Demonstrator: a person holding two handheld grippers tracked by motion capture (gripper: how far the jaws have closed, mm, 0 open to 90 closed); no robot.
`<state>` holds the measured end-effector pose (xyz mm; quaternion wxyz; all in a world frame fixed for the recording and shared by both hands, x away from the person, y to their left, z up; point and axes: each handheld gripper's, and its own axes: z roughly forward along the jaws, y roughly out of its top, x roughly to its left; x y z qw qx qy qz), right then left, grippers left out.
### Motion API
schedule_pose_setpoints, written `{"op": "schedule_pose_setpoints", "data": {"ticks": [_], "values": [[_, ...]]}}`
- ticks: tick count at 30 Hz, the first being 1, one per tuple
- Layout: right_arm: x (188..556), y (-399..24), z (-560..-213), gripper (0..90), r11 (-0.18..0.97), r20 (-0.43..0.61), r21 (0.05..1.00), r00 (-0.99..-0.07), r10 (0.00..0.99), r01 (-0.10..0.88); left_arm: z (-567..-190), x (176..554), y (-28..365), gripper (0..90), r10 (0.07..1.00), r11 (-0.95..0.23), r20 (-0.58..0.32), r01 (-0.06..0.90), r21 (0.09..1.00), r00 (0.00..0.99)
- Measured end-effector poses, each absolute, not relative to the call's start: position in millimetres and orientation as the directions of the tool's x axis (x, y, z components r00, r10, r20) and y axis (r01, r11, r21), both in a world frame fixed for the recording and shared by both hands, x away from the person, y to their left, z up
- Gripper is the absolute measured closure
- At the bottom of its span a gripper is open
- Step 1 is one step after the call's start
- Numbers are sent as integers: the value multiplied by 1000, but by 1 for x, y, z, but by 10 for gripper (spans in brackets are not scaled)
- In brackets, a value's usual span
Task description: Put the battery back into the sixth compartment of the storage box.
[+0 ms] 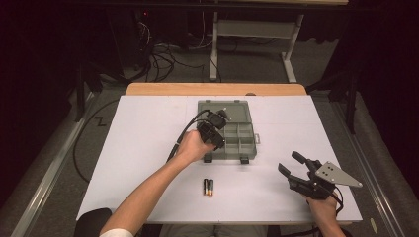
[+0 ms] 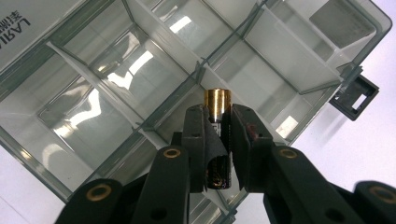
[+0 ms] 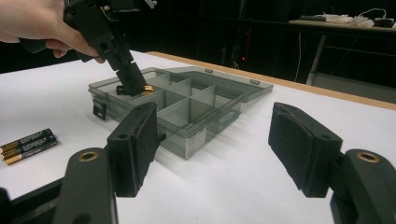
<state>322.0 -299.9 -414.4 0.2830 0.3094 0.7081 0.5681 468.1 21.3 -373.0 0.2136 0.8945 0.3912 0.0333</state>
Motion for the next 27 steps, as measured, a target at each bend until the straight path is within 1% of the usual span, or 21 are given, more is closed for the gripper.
{"op": "schedule_pose_setpoints", "data": {"ticks": [5,11,16,19,23,27], "values": [[321,-300,-414,349,166,-55,980,-650,758,111,-373,468,22,750,715,-602,-104,685,410,691],[321,-299,-414,349,173,-62,979,-652,755,107,-371,468,24,701,713,-602,-99,679,421,694],[321,-299,-414,348,173,-63,979,-651,756,106,-367,464,26,636,709,-604,-96,671,430,699],[321,-299,-414,348,170,-61,980,-651,757,106,-364,461,28,566,704,-607,-85,660,443,705],[321,-299,-414,348,170,-62,980,-650,758,105,-360,458,30,518,703,-607,-80,655,451,707],[321,-300,-414,347,169,-61,980,-648,759,106,-357,454,33,450,717,-603,-49,654,456,695]]}}
